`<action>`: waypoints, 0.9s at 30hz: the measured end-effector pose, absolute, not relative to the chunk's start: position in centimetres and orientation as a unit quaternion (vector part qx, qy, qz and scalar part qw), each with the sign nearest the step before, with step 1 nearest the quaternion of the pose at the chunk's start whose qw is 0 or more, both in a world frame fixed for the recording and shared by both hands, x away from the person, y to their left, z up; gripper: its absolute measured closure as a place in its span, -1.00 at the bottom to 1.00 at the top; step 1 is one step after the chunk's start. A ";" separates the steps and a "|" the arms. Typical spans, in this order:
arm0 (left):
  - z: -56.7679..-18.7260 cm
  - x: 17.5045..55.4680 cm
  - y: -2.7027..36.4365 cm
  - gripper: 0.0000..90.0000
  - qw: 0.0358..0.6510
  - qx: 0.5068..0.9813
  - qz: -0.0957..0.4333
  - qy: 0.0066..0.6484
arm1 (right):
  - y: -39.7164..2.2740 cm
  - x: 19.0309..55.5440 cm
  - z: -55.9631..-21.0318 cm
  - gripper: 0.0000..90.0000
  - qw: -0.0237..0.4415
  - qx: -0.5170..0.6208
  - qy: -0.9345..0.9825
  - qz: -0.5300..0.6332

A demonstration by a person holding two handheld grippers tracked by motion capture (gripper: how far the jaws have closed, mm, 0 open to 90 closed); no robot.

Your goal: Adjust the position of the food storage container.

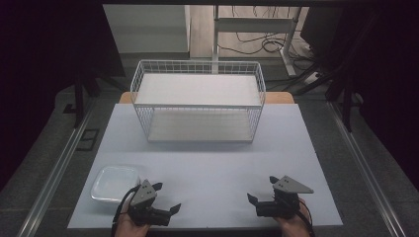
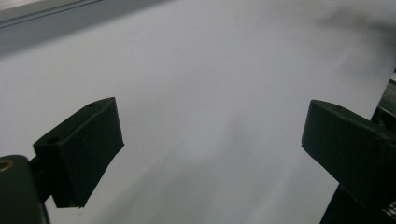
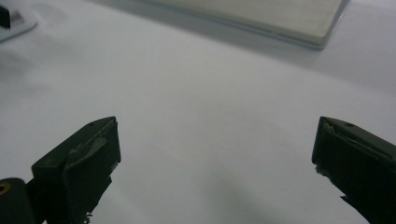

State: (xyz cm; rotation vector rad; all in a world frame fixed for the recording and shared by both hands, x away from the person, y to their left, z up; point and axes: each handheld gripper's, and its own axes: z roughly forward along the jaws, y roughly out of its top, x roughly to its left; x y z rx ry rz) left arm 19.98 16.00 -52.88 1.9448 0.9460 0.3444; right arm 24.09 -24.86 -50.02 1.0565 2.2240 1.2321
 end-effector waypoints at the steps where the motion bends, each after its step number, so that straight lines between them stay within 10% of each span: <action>1: -52.9 20.0 16.0 -0.89 0.458 0.789 0.140 0.384 | -24.7 24.1 -50.2 -0.99 0.189 0.375 0.797 0.434; 27: -51.5 20.0 17.0 -0.63 0.465 0.791 0.129 0.377 | -23.6 24.0 -50.4 -1.00 0.188 0.367 0.807 0.422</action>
